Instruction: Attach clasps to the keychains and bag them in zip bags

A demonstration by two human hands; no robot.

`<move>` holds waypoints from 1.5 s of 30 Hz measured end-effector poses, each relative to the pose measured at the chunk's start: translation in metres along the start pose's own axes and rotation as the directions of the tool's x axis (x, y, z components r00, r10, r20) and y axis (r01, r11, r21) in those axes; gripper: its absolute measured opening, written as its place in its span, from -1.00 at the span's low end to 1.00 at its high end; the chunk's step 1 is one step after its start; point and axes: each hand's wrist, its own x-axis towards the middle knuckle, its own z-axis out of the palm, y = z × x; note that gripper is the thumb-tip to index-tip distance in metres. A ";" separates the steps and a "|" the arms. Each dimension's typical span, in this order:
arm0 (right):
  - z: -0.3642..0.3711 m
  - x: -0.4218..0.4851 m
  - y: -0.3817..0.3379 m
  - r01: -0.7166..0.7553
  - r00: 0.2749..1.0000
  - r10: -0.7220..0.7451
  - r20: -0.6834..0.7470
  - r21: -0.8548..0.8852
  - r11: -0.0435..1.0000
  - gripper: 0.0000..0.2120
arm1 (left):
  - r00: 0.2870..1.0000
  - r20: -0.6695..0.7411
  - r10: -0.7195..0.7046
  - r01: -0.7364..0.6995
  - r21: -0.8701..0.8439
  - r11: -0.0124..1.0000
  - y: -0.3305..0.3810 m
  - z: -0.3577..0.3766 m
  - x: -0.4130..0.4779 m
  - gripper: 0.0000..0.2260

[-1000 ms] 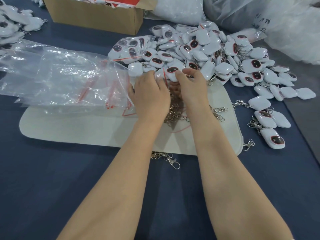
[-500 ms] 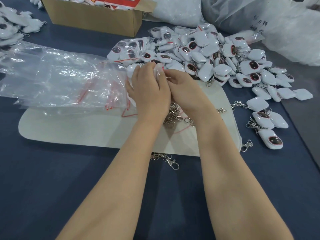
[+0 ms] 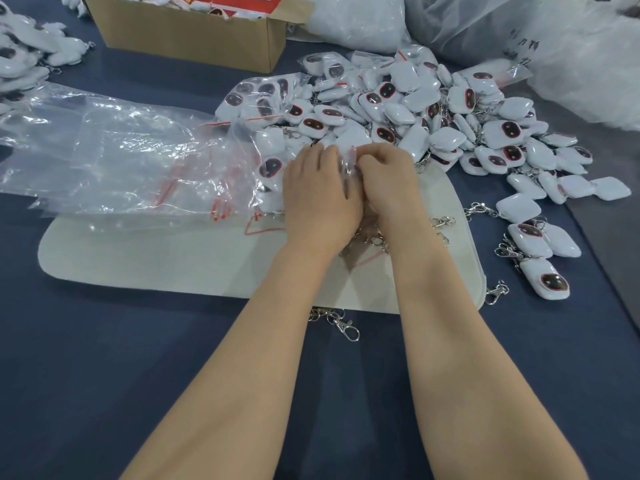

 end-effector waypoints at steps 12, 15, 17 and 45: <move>0.002 0.002 0.005 0.019 0.983 -0.015 -0.181 0.022 1.000 -0.74 | 0.997 -0.001 -0.083 0.082 0.156 0.984 -0.004 0.003 -0.003 -0.49; 0.003 0.000 0.009 0.104 0.978 -0.135 -0.157 -0.190 0.976 -0.69 | 0.989 0.010 -0.146 0.139 0.244 0.960 -0.006 0.003 -0.004 -0.40; 0.005 -0.001 0.010 0.178 0.974 -0.209 -0.084 -0.281 0.943 -0.65 | 0.986 0.037 -0.166 0.150 0.268 0.952 -0.006 0.003 -0.004 -0.32; 0.002 0.004 0.013 0.143 0.950 -0.116 -0.290 0.072 0.987 -0.72 | 0.993 0.045 0.109 -0.111 0.062 0.992 0.005 -0.002 -0.005 -0.55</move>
